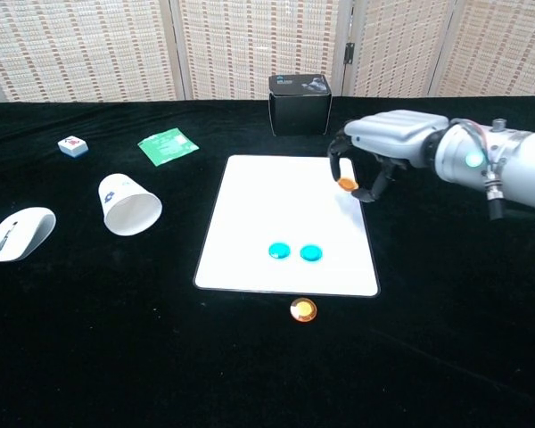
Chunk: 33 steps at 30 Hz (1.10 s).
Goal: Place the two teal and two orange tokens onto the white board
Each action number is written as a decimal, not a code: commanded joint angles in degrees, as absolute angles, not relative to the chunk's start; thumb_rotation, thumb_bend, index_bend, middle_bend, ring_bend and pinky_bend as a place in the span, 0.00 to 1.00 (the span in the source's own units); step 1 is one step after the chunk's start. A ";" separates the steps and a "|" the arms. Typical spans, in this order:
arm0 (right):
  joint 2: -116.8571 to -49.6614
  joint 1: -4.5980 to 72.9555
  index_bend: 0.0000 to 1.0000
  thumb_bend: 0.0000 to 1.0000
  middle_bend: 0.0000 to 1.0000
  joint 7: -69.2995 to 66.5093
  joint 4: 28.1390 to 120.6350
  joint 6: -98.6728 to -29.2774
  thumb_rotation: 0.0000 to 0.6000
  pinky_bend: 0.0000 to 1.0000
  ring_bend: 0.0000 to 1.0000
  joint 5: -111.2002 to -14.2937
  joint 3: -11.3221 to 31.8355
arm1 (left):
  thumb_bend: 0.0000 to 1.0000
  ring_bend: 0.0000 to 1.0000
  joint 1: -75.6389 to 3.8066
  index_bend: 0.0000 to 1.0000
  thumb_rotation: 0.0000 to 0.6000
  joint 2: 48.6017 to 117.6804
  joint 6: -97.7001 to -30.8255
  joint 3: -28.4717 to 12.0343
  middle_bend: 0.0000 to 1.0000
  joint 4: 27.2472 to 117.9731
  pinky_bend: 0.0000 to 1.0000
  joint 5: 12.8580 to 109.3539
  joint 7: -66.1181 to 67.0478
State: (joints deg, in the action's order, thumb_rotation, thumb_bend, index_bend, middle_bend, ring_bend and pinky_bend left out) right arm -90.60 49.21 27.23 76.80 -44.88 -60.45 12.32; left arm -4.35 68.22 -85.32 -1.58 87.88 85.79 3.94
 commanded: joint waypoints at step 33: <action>-92.95 56.31 0.28 0.44 0.19 29.07 78.93 -46.64 1.00 0.00 0.02 -58.10 10.49 | 0.33 0.03 -3.99 0.06 1.00 68.05 -85.58 -1.57 0.00 87.42 0.00 85.77 3.27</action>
State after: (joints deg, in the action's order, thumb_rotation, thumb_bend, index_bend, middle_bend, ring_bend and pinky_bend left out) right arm -95.85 58.25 32.05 75.41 -45.42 -54.89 11.52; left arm -3.98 68.04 -85.60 -1.57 87.46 85.79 3.30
